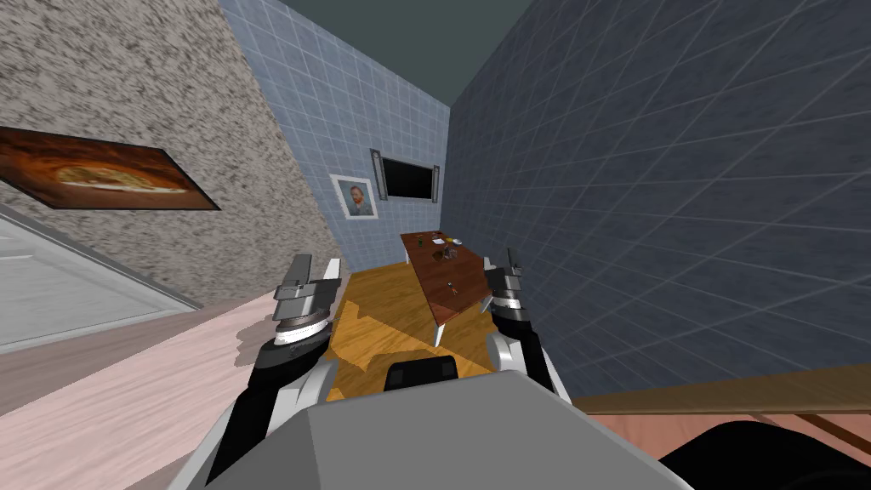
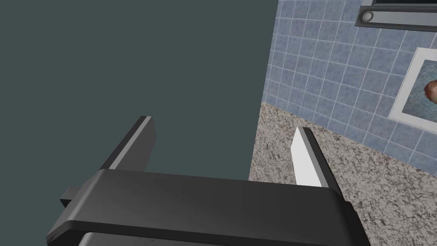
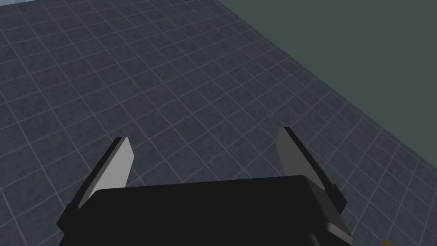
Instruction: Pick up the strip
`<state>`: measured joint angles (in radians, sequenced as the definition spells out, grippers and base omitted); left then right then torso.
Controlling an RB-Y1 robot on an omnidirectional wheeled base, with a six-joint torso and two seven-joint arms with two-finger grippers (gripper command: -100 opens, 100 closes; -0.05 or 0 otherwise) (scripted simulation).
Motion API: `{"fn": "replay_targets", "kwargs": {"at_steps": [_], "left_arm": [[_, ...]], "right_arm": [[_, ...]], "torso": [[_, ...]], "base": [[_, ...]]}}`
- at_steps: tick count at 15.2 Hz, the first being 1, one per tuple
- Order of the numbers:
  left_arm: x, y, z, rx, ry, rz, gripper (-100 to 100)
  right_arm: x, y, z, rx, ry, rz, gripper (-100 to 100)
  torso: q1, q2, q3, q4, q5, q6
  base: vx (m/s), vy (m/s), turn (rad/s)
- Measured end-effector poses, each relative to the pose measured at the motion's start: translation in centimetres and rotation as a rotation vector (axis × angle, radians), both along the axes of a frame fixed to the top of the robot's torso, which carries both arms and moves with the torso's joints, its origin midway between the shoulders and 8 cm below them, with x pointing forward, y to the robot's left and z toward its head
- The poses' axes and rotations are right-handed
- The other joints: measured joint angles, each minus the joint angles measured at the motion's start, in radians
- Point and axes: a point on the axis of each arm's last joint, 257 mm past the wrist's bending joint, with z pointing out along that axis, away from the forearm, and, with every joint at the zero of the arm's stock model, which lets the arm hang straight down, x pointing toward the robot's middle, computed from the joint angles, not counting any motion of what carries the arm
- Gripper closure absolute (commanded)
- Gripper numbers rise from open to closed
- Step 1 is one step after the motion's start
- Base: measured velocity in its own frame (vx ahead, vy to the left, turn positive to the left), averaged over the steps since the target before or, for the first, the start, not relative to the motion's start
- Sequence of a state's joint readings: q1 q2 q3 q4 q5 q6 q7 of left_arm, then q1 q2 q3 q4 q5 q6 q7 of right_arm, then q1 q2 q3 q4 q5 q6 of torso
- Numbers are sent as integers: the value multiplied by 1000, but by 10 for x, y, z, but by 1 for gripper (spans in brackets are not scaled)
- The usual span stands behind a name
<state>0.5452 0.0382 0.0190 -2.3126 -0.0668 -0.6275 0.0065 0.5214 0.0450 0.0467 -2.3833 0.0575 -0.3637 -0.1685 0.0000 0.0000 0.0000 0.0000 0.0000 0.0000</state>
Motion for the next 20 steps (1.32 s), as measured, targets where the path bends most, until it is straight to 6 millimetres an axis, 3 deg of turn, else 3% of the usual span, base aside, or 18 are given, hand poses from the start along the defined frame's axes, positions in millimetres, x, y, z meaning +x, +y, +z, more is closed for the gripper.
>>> {"fn": "replay_targets", "kwargs": {"at_steps": [3,9,13,20], "left_arm": [[0,0,0,0,0,0,0],[0,0,0,0,0,0,0],[0,0,0,0,0,0,0],[0,0,0,0,0,0,0]], "right_arm": [[4,7,-10,-39,29,25,-100],[18,23,-56,-130,141,88,-100],[23,32,-109,-192,251,133,-100],[9,47,-212,-308,469,209,-100]], "torso": [[2,1,0,0,0,0],[4,1,1,0,1,0],[6,1,0,0,1,0],[6,0,0,0,1,0]], "base": [[-16,34,49],[-17,59,67],[-9,80,108],[3,82,102]]}}
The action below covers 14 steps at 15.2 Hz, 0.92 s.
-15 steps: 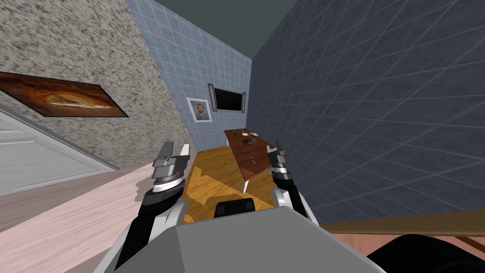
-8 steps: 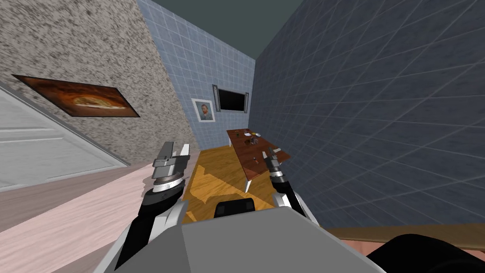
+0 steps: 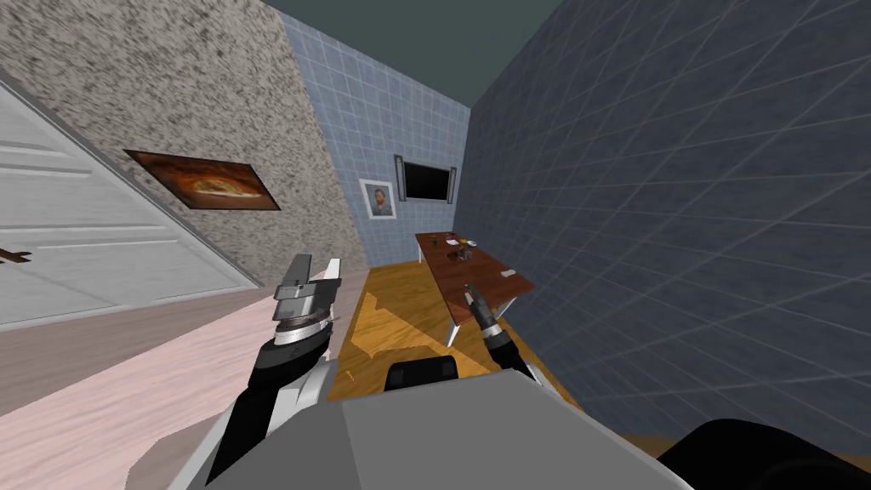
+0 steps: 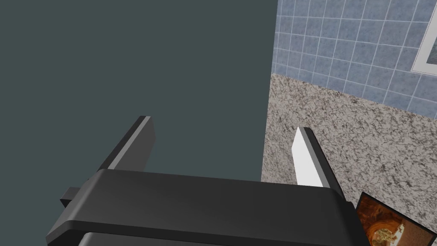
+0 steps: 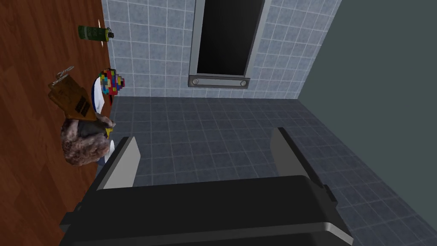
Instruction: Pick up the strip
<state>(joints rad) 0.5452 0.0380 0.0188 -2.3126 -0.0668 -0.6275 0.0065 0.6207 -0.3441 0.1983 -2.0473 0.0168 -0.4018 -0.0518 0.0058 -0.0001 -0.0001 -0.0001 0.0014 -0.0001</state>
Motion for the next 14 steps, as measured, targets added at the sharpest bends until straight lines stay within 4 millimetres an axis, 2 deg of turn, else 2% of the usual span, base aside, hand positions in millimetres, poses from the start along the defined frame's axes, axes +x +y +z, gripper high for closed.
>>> {"fn": "replay_targets", "kwargs": {"at_steps": [2,5,7,9,14], "left_arm": [[0,0,0,0,0,0,0],[0,0,0,0,0,0,0],[0,0,0,0,0,0,0],[0,0,0,0,0,0,0],[0,0,0,0,0,0,0]], "right_arm": [[-3,-3,-14,-14,31,3,-100],[-13,-1,-45,-45,90,22,-100],[-24,1,-72,-74,146,37,-100],[-30,-3,-89,-99,189,49,-100],[-58,-9,-146,-161,309,76,-100]], "torso": [[-3,0,0,0,-1,0],[-3,0,0,0,-1,0],[-2,-1,0,0,-1,0],[-2,-1,-1,0,0,0],[-2,-2,-1,0,-1,0]], "base": [[6,30,52],[14,49,97],[21,53,71],[33,65,125],[39,49,93]]}}
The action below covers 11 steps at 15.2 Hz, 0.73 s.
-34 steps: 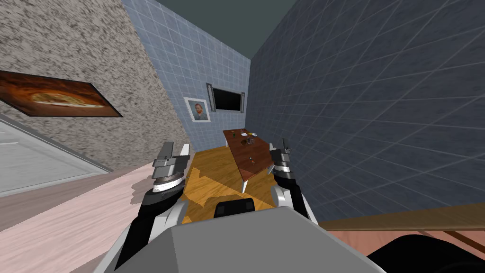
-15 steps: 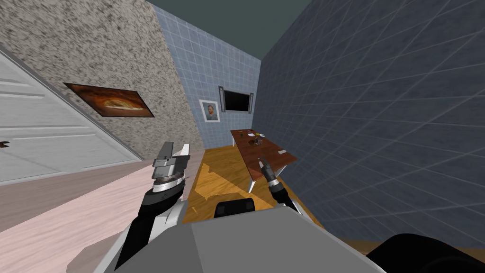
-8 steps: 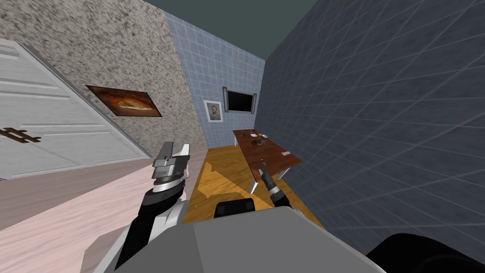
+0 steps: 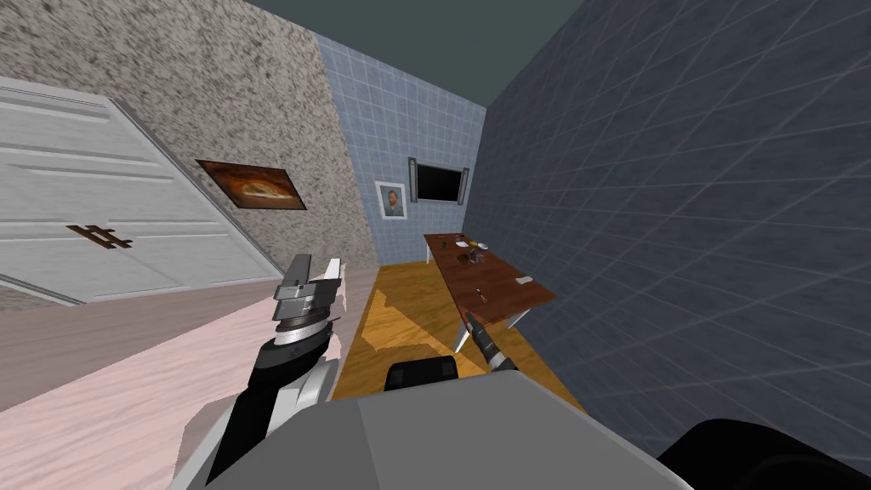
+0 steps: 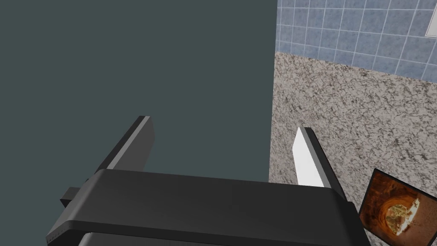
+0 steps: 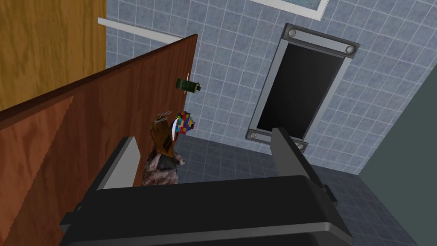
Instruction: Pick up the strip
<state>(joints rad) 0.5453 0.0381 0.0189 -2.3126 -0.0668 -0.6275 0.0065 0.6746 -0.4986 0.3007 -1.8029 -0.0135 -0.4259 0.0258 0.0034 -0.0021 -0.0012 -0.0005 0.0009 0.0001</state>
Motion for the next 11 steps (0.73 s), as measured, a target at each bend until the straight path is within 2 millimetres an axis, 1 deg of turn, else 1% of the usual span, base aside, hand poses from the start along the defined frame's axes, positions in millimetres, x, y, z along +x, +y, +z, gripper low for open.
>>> {"fn": "replay_targets", "kwargs": {"at_steps": [2,4,5,7,9,11], "left_arm": [[0,0,0,0,0,0,0],[0,0,0,0,0,0,0],[0,0,0,0,0,0,0],[0,0,0,0,0,0,0],[0,0,0,0,0,0,0],[0,0,0,0,0,0,0]], "right_arm": [[-15,-2,-22,-30,53,18,-100],[-26,-6,-38,-48,87,20,-100],[-35,-7,-51,-61,112,28,-100],[-51,-16,-69,-90,159,38,-100],[-73,-24,-94,-122,218,54,-100],[-104,-32,-119,-163,287,75,-100]], "torso": [[0,0,0,0,0,0],[-1,1,0,0,0,0],[-1,0,0,0,0,0],[-1,0,0,0,0,0],[0,-2,-1,0,0,0],[0,-2,-1,-1,0,0]], "base": [[43,41,96],[32,26,56],[58,42,143],[55,41,104],[75,49,163],[94,54,174]]}}
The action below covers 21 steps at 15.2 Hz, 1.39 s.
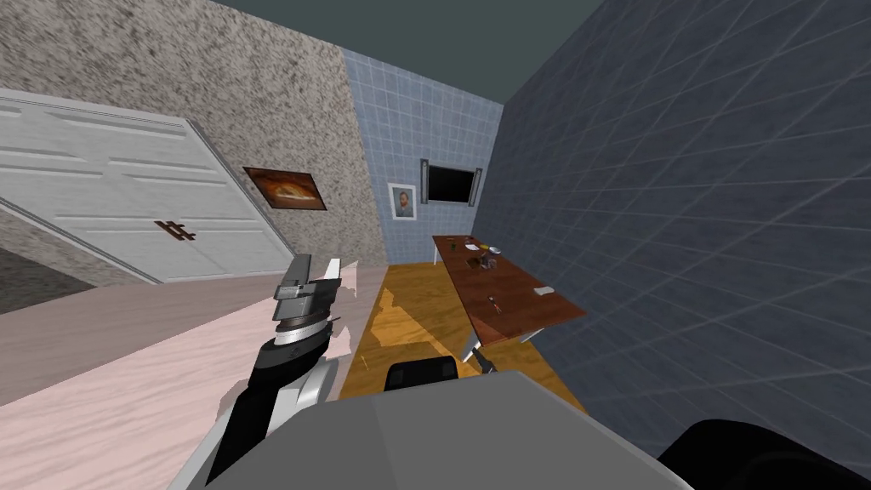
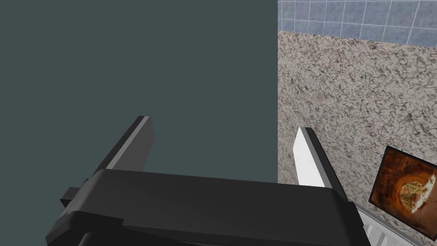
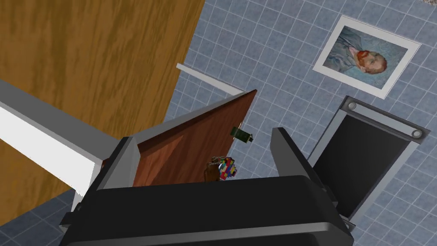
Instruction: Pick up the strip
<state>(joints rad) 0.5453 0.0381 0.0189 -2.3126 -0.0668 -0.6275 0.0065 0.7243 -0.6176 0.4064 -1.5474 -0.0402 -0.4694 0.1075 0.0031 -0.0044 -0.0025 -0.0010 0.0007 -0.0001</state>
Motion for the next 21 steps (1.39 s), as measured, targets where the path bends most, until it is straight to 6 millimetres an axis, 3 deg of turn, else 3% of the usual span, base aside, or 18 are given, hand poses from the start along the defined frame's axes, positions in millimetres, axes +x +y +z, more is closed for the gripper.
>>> {"fn": "replay_targets", "kwargs": {"at_steps": [4,9,16,21], "left_arm": [[0,0,0,0,0,0,0],[0,0,0,0,0,0,0],[0,0,0,0,0,0,0],[0,0,0,0,0,0,0]], "right_arm": [[-66,-27,-42,-89,146,45,-100],[-123,-52,-75,-169,271,85,-100],[-213,-98,-98,-281,439,144,-100],[-257,-129,-102,-341,523,174,-100]], "torso": [[0,-3,-2,-1,0,0],[-1,-1,0,0,0,-1],[-2,-2,-1,0,0,0],[-2,0,0,0,0,0]], "base": [[105,45,133],[87,20,136],[88,11,108],[77,3,106]]}}
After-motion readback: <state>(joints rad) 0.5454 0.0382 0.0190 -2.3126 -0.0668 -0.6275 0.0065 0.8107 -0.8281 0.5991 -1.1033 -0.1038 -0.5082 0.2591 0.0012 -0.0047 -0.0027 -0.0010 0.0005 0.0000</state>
